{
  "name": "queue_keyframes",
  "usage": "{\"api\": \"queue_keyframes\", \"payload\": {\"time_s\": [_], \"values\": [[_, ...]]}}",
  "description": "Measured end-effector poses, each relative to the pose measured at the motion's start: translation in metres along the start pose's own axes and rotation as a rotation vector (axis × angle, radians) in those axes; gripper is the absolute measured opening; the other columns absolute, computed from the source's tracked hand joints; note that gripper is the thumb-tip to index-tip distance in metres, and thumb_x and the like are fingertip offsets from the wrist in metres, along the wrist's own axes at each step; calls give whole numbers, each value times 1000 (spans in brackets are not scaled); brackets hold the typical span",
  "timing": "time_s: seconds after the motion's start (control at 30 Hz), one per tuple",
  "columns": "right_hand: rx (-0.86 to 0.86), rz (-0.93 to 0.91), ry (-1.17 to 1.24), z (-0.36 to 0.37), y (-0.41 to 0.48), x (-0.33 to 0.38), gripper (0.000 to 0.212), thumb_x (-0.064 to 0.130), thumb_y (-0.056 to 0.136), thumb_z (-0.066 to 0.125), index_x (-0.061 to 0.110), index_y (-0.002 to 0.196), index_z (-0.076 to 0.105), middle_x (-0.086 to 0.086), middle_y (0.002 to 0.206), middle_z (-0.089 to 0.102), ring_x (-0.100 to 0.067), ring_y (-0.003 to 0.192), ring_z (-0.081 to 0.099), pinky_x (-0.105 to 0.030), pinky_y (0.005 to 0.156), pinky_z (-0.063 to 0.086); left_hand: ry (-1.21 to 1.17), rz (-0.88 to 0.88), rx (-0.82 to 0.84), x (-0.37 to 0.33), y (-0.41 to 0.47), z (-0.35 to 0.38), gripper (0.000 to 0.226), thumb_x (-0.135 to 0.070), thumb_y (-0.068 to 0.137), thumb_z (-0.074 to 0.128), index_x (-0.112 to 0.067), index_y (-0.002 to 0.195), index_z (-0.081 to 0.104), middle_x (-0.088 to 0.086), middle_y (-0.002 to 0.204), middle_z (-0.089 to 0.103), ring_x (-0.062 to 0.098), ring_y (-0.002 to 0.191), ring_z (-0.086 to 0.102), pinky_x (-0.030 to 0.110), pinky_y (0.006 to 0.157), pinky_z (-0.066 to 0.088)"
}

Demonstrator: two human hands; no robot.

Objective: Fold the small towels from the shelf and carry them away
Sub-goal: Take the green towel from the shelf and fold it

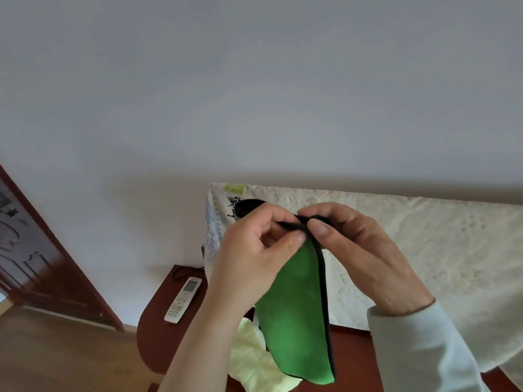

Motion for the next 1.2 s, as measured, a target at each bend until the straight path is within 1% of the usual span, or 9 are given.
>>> {"api": "queue_keyframes", "payload": {"time_s": [0.1, 0.2, 0.3, 0.37, 0.43, 0.57, 0.73, 0.9, 1.2], "values": [[40, 0, -36, -3, -2, 3, 40, 22, 79, 83, 15, 116, 70, -15, 110, 73, -28, 105, 72, -33, 92, 57, 56, 46, -45, -6, 2, 3, 13, -17, 87, 79, -28, 89, 71, 0, 74, 71, 8, 63, 63, 22, 59, 50], [6, -48, -36, -7, -4, 9, 30, 16, 82, 81, 17, 110, 71, -8, 96, 70, -23, 92, 69, -34, 88, 57, 63, 66, -51, -10, 1, 3, 20, -28, 85, 81, -32, 100, 69, 2, 73, 68, 12, 63, 63, 27, 60, 50], [-48, -78, 40, -15, -8, 17, 27, 6, 82, 77, 19, 104, 72, -6, 87, 60, -17, 81, 59, -25, 78, 54, 55, 43, -155, 1, -1, -11, 38, -49, 77, 80, -45, 112, 65, -4, 86, 65, 18, 78, 62, 25, 69, 50], [-87, -100, 64, -22, -11, 24, 28, 9, 78, 78, 23, 102, 72, -2, 84, 58, -11, 77, 56, -19, 74, 51, 24, 10, -196, 12, -1, -19, 47, -55, 76, 82, -51, 118, 62, -18, 105, 64, 6, 97, 62, 21, 85, 50], [-109, -117, 93, -26, -13, 27, 28, 9, 76, 77, 25, 98, 71, 3, 80, 57, -7, 73, 55, -15, 71, 50, -81, -31, -150, 23, -1, -18, 57, -57, 73, 77, -53, 126, 58, -26, 128, 62, -1, 121, 59, 27, 102, 47], [-80, -96, 134, -32, -19, 31, 40, 28, 67, 92, 23, 100, 70, 0, 82, 59, -8, 74, 59, -18, 72, 53, -325, -184, 59, 29, 4, 8, 80, -62, 68, 85, -52, 138, 49, -15, 134, 67, 2, 127, 61, 21, 98, 49], [-117, -83, 120, -46, -28, 40, 43, 25, 62, 92, 24, 100, 71, -1, 83, 59, -11, 74, 59, -21, 72, 55, -405, -193, 133, 20, 15, 33, 38, -27, 82, 82, -18, 117, 70, 0, 114, 78, 13, 109, 72, 21, 86, 56], [-201, -85, 107, -68, -39, 48, 55, 39, 60, 96, 25, 106, 69, -2, 89, 60, -14, 78, 57, -21, 75, 53, -502, -155, 127, 13, 25, 35, 38, -37, 64, 86, -27, 99, 79, 5, 112, 78, 27, 113, 71, 42, 103, 51], [-327, -122, 217, -86, -47, 55, 62, 32, 68, 89, 26, 125, 65, 5, 97, 60, -10, 88, 64, -26, 82, 58, -430, 50, 164, -35, 39, 51, 18, -39, 76, 83, -32, 90, 75, -1, 99, 75, 19, 99, 71, 41, 93, 54]]}}
Point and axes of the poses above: each hand's wrist, its own y-axis towards the middle knuckle, its own z-axis out of the palm, x = y × z, the point moved 3 cm from there along y, towards the middle knuckle
